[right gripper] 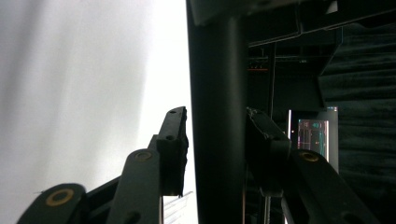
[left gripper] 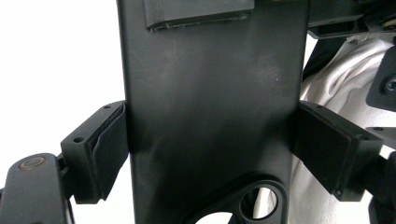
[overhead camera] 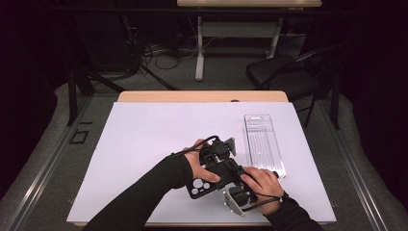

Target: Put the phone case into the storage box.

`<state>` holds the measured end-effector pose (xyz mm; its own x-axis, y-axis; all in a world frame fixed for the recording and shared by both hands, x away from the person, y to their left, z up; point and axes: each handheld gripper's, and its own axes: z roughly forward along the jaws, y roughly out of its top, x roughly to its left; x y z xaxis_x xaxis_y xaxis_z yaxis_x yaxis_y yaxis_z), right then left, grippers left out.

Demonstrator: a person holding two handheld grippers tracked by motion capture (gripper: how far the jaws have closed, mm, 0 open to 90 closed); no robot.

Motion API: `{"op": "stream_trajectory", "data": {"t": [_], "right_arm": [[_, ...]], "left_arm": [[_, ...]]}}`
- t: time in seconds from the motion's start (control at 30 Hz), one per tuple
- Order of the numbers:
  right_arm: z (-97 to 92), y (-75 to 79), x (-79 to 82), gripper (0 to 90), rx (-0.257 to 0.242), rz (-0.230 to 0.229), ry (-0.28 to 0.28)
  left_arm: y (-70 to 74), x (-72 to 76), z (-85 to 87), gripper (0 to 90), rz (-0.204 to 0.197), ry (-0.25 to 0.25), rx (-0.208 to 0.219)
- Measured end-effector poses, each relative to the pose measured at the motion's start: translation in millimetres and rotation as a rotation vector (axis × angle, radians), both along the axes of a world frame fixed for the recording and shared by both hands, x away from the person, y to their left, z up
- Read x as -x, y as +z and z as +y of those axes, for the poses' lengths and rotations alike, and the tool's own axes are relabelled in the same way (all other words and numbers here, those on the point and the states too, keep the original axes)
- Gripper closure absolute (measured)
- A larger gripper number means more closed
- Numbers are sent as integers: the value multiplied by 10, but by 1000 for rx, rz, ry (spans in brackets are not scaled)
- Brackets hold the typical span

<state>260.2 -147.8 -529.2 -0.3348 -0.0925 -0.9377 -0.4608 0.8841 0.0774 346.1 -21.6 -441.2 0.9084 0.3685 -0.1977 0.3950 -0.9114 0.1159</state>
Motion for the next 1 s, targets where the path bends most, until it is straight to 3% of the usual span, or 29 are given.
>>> {"op": "stream_trajectory", "data": {"t": [0.57,1.0], "right_arm": [[14,-10,-7,712,16,-29,7],[16,-18,0,766,-7,-32,9]], "left_arm": [[-23,0,-13,148,11,-6,-4],[-24,-4,-6,148,16,-3,-3]]}}
